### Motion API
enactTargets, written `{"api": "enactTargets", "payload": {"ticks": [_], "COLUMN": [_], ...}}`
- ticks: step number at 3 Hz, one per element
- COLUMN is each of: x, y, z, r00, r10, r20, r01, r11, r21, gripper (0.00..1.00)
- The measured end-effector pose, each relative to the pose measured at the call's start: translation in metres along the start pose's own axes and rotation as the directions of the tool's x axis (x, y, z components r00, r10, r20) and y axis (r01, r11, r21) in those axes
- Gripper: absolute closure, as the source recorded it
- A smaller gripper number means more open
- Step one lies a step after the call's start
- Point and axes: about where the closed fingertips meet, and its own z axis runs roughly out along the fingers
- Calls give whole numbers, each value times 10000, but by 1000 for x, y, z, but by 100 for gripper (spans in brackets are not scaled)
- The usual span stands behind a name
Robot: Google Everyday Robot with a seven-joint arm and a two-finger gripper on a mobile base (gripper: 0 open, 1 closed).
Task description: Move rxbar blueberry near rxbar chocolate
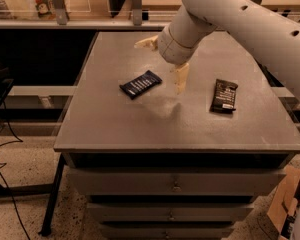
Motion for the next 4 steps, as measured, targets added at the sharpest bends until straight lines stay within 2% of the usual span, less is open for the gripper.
{"api": "enactTargets", "payload": {"ticks": [1, 2, 4], "x": [-2, -3, -7], "y": [-4, -7, -5], "z": [2, 7, 16], "r00": [9994, 9975, 9981], "r10": [142, 335, 434], "r20": [-305, -626, -442], "r01": [-150, -382, -500], "r11": [9995, 9964, 9855], "r21": [-266, -759, -1619], "gripper": [0, 0, 0]}}
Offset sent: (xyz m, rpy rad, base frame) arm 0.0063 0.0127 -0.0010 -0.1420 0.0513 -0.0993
